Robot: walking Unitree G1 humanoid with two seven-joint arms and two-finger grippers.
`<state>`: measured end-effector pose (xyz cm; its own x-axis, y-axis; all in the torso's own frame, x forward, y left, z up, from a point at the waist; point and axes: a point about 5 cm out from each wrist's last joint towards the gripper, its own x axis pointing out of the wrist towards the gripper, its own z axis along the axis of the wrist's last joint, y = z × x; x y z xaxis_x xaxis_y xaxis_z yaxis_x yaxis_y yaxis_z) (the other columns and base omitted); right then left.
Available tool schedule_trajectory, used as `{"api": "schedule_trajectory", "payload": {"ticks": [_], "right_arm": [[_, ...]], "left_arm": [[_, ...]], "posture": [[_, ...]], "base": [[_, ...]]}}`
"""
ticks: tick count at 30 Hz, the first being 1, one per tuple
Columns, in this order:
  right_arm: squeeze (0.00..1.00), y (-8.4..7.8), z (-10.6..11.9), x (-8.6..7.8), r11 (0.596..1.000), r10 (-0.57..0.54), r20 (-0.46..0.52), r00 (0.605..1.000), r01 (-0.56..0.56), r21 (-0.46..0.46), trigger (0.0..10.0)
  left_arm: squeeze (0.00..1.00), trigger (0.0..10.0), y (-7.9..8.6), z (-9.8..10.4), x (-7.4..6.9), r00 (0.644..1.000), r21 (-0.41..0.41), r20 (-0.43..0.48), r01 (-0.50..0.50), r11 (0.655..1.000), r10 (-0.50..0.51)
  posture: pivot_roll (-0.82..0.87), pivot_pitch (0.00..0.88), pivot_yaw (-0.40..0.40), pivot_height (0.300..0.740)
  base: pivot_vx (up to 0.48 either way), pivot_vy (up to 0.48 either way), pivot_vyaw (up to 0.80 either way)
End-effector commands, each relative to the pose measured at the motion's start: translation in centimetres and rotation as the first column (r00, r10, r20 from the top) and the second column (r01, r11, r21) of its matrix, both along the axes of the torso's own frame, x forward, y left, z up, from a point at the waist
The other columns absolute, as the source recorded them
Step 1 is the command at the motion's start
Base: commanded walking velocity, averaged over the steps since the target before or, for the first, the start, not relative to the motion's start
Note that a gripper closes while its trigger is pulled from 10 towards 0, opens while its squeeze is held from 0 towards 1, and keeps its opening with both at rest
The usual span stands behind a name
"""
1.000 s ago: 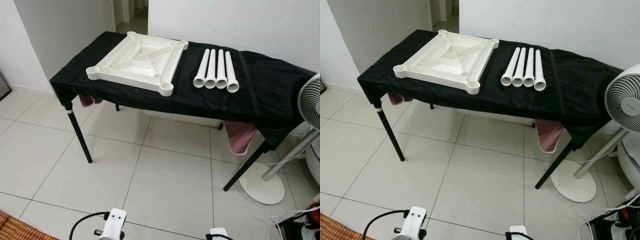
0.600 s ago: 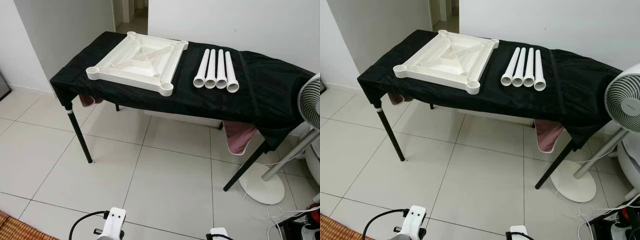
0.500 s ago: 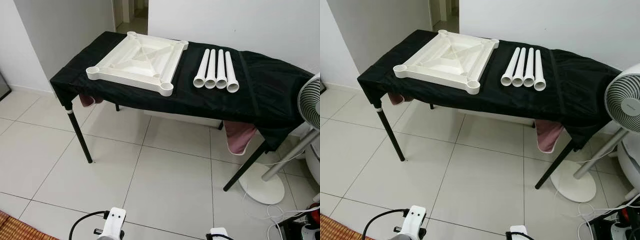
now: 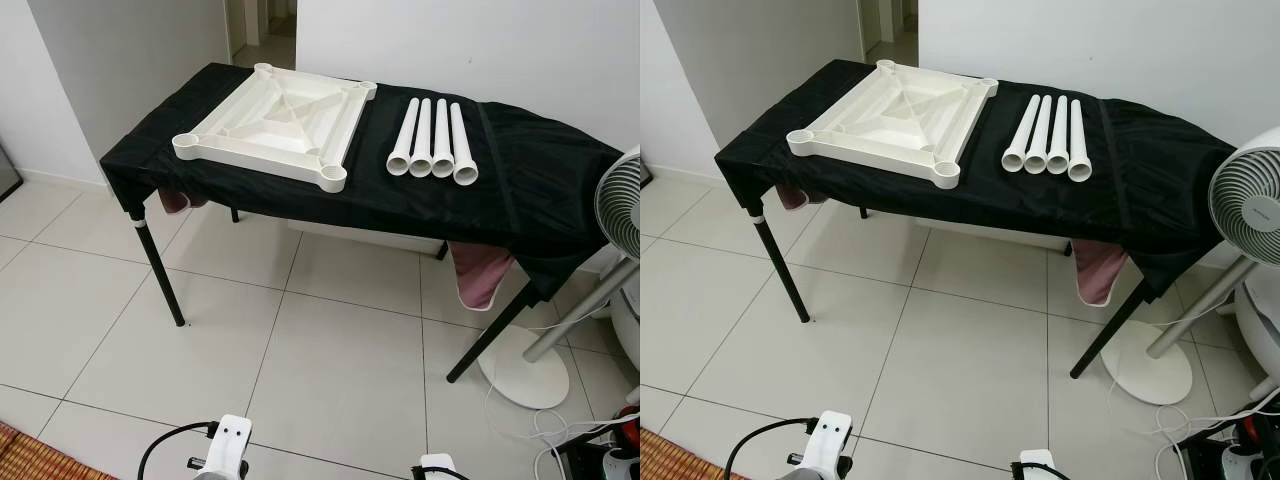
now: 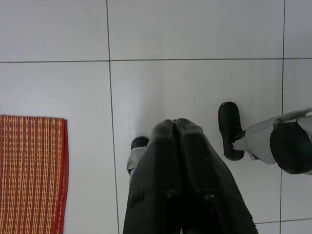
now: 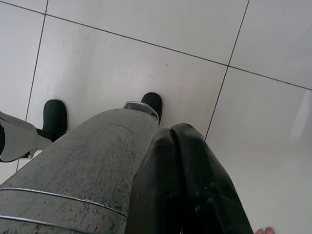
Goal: Building children table
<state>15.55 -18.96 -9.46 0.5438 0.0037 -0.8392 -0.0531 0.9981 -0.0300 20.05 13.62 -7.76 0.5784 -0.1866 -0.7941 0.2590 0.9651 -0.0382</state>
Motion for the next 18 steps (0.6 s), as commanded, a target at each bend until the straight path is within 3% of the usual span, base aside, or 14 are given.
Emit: {"api": "schedule_trajectory", "payload": {"ticks": [1,5,6,15,18], "right_arm": [[0.0,0.0,-0.1,-0.3,1.0,-0.004,-0.013,1.0,0.004,0.003,10.0],[0.03,0.0,-0.1,-0.2,1.0,-0.006,-0.008,1.0,0.006,0.005,10.0],[1.0,0.0,0.0,-0.1,1.0,-0.009,-0.001,1.0,0.009,0.008,10.0],[1.0,-0.1,0.1,0.3,1.0,-0.015,0.014,1.0,0.015,0.021,10.0],[1.0,-0.4,0.4,0.8,1.0,-0.006,0.039,0.999,0.006,0.018,10.0]], "left_arm": [[0.0,10.0,-0.3,-0.3,-0.6,0.999,-0.037,-0.034,0.039,0.999,-0.04],[0.0,10.0,-0.3,-0.3,-0.6,0.999,-0.043,-0.031,0.04,0.998,-0.042],[1.0,10.0,-0.4,-0.2,-0.5,0.999,-0.046,-0.028,0.041,0.998,-0.042],[1.0,10.0,-0.3,0.0,-0.1,0.999,-0.058,-0.011,0.048,0.997,-0.049],[1.0,10.0,0.0,0.5,0.7,0.997,-0.058,0.023,0.072,0.996,-0.071]], "posture": [[0.05,0.0,-0.028,0.74],[0.05,0.0,-0.028,0.74],[0.05,0.0,-0.029,0.74],[0.04,0.006,-0.029,0.74],[0.04,0.024,-0.028,0.74]], "base": [[0.0,0.0,0.0],[0.0,0.0,0.0],[0.0,0.0,0.0],[0.0,0.0,0.0],[0.0,0.0,0.0]]}}
